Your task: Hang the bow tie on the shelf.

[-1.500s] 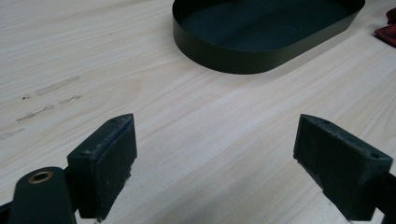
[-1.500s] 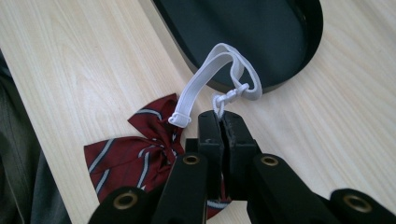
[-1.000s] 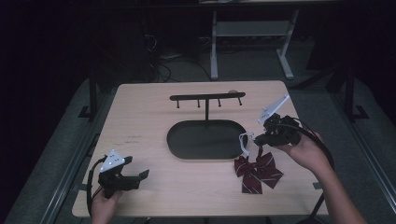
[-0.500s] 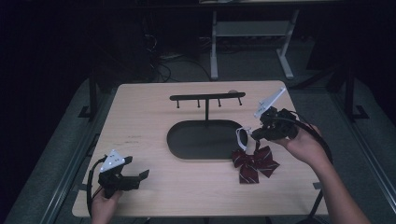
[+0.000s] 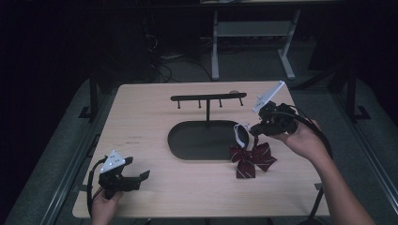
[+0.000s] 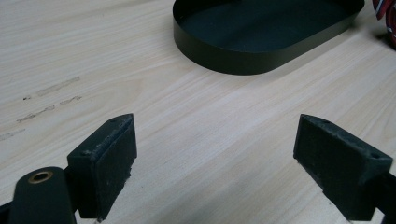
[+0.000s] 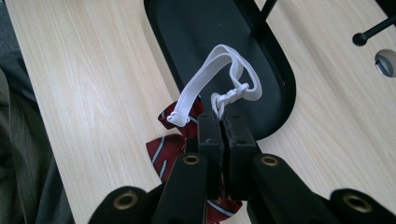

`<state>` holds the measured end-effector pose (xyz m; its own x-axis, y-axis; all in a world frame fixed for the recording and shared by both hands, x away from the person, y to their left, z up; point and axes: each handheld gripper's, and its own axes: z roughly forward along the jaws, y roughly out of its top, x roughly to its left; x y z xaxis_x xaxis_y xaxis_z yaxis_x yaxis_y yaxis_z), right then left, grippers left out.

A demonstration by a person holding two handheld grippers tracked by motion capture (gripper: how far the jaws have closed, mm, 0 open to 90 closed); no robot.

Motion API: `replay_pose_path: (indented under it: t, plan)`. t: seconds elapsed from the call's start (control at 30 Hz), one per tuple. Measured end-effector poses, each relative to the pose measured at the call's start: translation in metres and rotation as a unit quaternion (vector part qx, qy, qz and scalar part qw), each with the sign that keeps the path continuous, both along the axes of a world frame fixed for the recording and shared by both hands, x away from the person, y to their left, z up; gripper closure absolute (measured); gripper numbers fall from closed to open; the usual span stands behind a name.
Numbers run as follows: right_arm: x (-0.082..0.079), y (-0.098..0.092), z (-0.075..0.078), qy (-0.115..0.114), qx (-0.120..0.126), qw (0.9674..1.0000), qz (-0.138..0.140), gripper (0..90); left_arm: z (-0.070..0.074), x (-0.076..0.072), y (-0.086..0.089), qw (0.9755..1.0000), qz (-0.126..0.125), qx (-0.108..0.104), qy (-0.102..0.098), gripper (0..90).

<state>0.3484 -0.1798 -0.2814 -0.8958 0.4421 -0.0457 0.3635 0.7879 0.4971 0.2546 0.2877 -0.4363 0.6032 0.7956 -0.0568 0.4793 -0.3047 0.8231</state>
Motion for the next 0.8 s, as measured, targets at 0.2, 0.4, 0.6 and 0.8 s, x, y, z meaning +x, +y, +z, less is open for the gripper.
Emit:
replay_pose_path:
  t: [0.2, 0.4, 0.6, 0.8]
  plan:
    - [0.003, 0.002, 0.006, -0.004, 0.001, 1.0000, 0.001, 87.4, 0.000, 0.000, 0.000, 1.0000, 0.000, 0.000, 0.000, 13.1]
    - [0.006, 0.004, 0.011, -0.004, 0.004, 1.0000, -0.001, 87.4, 0.000, 0.000, 0.000, 1.0000, 0.000, 0.000, 0.000, 13.1]
    - [0.009, 0.005, 0.015, -0.006, 0.006, 1.0000, 0.001, 87.4, 0.000, 0.000, 0.000, 1.0000, 0.000, -0.001, -0.001, 13.1]
    - [0.013, 0.006, 0.020, -0.009, 0.005, 0.9999, -0.001, 87.4, 0.000, 0.000, 0.000, 1.0000, 0.000, -0.001, -0.001, 13.0]
